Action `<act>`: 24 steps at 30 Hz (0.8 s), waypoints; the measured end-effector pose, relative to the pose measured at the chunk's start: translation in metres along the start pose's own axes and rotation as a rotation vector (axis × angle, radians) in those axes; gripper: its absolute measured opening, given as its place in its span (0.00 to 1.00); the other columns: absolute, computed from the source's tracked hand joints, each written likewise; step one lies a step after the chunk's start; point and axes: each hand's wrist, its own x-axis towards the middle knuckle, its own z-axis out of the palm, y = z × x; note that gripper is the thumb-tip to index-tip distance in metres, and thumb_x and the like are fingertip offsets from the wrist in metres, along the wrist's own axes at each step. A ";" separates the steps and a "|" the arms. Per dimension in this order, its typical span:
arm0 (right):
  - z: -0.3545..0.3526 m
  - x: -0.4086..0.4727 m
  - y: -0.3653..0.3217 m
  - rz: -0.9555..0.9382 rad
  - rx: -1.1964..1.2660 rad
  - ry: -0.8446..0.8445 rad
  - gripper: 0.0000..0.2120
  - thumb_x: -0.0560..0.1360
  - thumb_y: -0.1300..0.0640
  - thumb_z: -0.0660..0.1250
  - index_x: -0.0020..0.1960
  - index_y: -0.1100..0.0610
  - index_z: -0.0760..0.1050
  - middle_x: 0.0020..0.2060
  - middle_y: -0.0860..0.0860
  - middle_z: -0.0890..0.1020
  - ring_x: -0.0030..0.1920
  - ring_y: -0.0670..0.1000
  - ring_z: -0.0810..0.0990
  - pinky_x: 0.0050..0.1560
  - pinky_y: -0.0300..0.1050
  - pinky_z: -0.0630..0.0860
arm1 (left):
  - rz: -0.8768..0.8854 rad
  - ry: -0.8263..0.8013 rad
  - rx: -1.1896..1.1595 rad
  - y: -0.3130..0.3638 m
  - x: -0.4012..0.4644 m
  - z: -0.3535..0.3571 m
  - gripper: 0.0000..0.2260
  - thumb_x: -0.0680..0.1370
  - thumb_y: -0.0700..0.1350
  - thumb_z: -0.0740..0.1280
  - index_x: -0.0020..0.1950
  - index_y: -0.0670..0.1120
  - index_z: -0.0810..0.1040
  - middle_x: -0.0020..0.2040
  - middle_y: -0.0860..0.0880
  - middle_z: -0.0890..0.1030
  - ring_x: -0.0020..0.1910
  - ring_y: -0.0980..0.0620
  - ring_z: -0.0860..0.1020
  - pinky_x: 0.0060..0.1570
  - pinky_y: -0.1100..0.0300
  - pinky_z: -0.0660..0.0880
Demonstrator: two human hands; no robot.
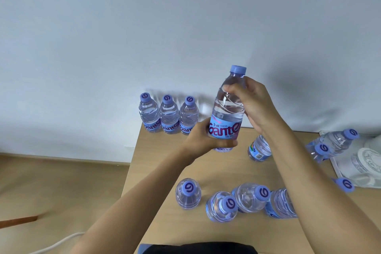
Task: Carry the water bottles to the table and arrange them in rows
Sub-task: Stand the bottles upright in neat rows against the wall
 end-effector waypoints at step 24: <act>-0.004 0.000 0.075 0.125 -0.098 -0.064 0.04 0.73 0.60 0.74 0.47 0.57 0.82 0.41 0.51 0.83 0.42 0.49 0.82 0.46 0.44 0.77 | -0.174 -0.040 0.125 -0.065 0.021 -0.025 0.28 0.64 0.34 0.79 0.61 0.47 0.78 0.55 0.45 0.82 0.48 0.55 0.79 0.50 0.61 0.78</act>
